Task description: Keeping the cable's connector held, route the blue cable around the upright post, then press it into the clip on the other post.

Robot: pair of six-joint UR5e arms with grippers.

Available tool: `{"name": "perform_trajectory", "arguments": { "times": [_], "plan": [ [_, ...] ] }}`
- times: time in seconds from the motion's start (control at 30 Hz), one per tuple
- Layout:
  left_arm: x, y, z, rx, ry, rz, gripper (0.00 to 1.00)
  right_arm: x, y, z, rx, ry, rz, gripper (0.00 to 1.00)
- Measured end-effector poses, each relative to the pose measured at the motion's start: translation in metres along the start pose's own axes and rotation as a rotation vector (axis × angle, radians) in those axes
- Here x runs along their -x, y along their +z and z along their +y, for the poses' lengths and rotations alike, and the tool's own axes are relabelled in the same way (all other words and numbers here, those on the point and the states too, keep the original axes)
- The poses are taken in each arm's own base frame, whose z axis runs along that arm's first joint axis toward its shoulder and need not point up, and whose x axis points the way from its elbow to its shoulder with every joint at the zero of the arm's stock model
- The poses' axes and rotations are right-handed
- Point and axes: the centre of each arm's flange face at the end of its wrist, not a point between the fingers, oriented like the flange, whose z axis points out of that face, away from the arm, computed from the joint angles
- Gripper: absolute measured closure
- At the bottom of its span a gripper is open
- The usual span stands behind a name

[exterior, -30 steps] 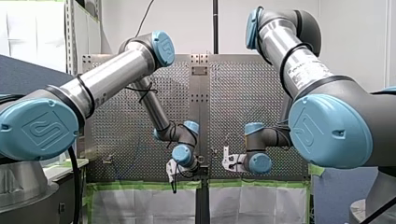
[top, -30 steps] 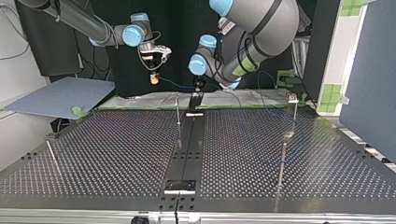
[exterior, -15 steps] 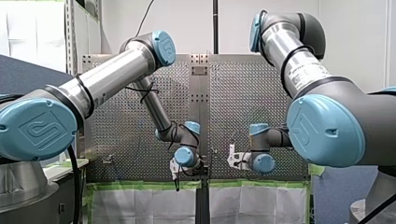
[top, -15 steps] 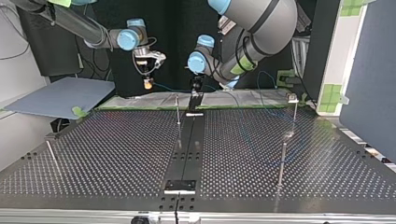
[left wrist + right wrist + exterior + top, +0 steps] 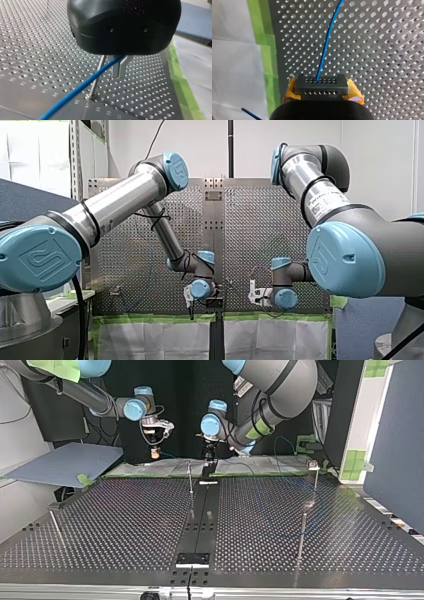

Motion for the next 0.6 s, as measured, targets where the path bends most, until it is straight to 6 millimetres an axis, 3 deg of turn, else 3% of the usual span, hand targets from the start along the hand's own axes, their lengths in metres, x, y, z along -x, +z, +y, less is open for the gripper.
{"name": "perform_trajectory", "arguments": {
  "times": [0.27, 0.6],
  "plan": [
    [0.004, 0.005, -0.001, -0.008, 0.005, -0.045, 1.0, -0.014, 0.018, 0.0, -0.061, -0.013, 0.047, 1.0],
    [0.001, 0.002, -0.002, -0.008, 0.044, -0.021, 1.0, -0.015, 0.022, 0.017, -0.052, -0.003, 0.042, 1.0]
  ]
}}
